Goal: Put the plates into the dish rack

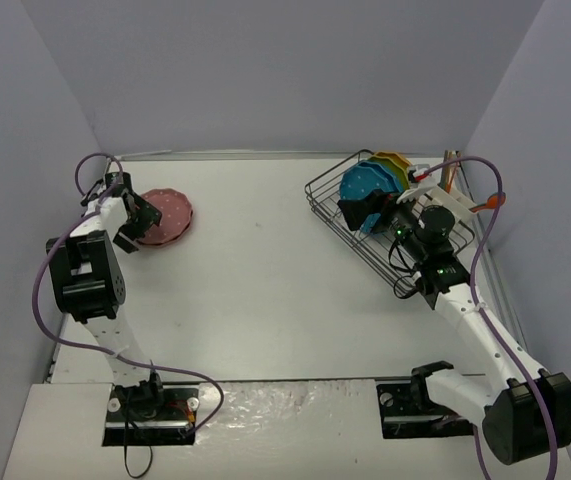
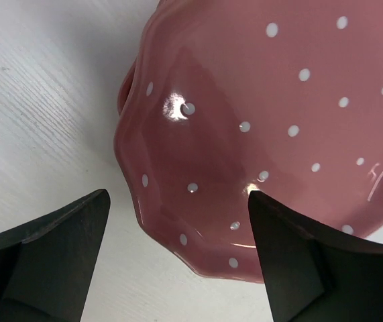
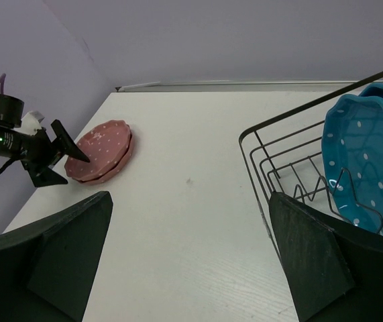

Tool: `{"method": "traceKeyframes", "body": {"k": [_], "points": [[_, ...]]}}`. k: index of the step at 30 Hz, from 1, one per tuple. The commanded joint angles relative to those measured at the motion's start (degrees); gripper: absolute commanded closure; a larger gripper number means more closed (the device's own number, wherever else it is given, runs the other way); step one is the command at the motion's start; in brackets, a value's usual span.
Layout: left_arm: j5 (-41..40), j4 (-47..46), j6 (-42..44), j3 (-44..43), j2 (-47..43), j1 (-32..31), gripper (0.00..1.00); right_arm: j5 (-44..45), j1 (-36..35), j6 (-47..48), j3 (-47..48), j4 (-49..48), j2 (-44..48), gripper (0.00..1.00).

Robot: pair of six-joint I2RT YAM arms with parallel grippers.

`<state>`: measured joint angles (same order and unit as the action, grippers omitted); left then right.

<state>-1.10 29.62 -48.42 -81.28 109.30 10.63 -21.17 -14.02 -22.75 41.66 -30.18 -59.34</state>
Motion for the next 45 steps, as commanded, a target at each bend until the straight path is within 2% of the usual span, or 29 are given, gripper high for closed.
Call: {"method": "traceKeyframes", "body": {"k": [1,4,10,15,21,25,28,38,42,45], "points": [[-0.9,0.9,0.5,-3.8,0.7,0.4,0.25,-0.9,-0.6,0.1,-0.5,-5.8,2.5,0.0],[-0.8,1.8,1.0,-4.6,2.0,0.4,0.37,-0.9,-0.6,0.2,-0.8,-5.6,2.8,0.0],[0.1,2.1,2.4,-4.5,2.8,0.1,0.74,-0.5,-0.7,-0.2,-0.9,-5.7,3.3,0.0],[1.1,2.0,4.4,-3.6,3.0,-1.6,0.99,-0.4,-0.8,-0.5,-0.8,-5.6,3.5,0.0],[5.1,1.5,6.2,-2.5,3.0,-6.9,1.0,-0.1,-1.1,-1.0,-0.4,-4.9,4.0,0.0],[4.8,1.3,6.4,-1.7,1.0,-9.3,1.0,-0.2,-1.4,-0.5,0.2,-4.1,4.0,0.0],[4.4,1.8,5.9,-2.6,-1.0,-9.3,1.0,0.1,-1.5,0.3,0.9,-2.8,3.6,0.0],[2.1,9.1,6.2,-15.1,-1.9,-9.0,1.0,0.3,-2.0,1.6,0.8,-1.9,4.3,0.0],[1.7,10.4,6.9,-15.7,-3.6,-8.6,1.0,0.4,-2.0,2.6,1.2,-0.7,4.3,0.0],[1.7,9.9,7.1,-12.5,-5.9,-7.8,1.0,0.2,-2.1,2.4,0.8,-1.2,4.3,0.0]]}}
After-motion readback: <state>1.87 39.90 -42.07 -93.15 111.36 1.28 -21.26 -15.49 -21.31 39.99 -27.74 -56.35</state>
